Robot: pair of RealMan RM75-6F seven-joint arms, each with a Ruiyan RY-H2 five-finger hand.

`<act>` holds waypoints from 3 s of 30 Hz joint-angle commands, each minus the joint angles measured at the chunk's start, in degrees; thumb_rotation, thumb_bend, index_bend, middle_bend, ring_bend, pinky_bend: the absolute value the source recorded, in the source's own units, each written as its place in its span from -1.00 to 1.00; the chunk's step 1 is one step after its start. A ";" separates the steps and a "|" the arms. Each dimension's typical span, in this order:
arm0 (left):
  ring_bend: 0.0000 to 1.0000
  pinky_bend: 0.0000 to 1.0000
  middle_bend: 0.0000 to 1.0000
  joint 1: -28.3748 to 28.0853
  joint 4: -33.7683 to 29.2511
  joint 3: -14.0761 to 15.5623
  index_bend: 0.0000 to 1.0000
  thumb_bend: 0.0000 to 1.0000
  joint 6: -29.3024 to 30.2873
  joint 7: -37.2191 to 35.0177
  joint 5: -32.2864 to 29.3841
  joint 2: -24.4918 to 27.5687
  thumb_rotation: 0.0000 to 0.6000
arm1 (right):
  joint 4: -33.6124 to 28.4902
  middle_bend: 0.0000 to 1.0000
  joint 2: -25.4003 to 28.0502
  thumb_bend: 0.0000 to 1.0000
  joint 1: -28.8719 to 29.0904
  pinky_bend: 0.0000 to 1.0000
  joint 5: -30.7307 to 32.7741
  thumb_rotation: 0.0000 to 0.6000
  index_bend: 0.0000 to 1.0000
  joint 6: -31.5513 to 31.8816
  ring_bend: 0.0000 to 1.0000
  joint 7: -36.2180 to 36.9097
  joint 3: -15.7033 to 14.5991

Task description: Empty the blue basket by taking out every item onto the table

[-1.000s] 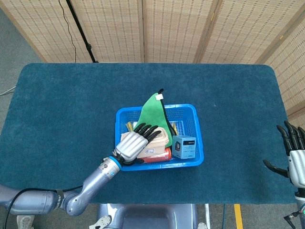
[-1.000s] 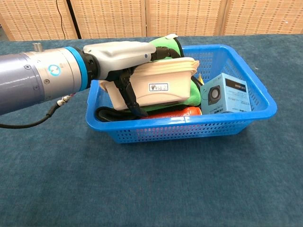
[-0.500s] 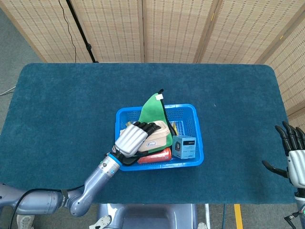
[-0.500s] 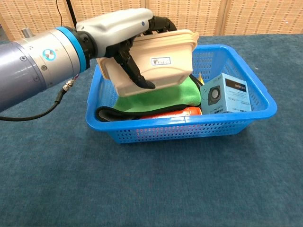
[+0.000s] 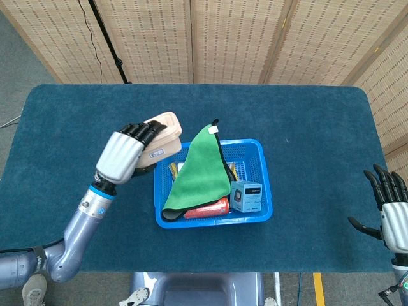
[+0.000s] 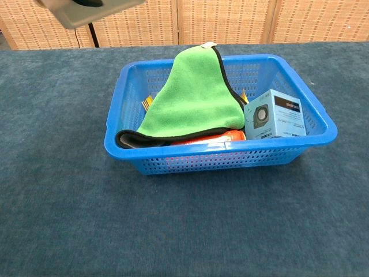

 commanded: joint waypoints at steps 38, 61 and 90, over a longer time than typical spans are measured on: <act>-1.00 -1.00 -1.00 2.99 11.66 5.73 -1.00 -0.90 -11.93 -18.57 6.22 3.60 1.00 | 0.20 -1.00 -0.93 -1.00 1.44 -1.00 0.09 1.00 -1.00 -3.71 -1.00 -2.16 -1.28; -1.00 -1.00 -1.00 -14.22 17.69 5.90 -1.00 -0.90 -26.99 15.18 -8.53 -11.75 1.00 | 2.42 -1.00 -1.10 -1.00 2.32 -1.00 7.13 1.00 -1.00 -6.82 -1.00 -1.81 1.60; 0.09 0.05 0.11 -23.14 30.76 8.02 0.32 0.25 -26.16 15.82 -10.56 -24.25 1.00 | 1.68 -1.00 -0.51 -1.00 2.15 -1.00 9.18 1.00 -1.00 -7.74 -1.00 -2.22 2.41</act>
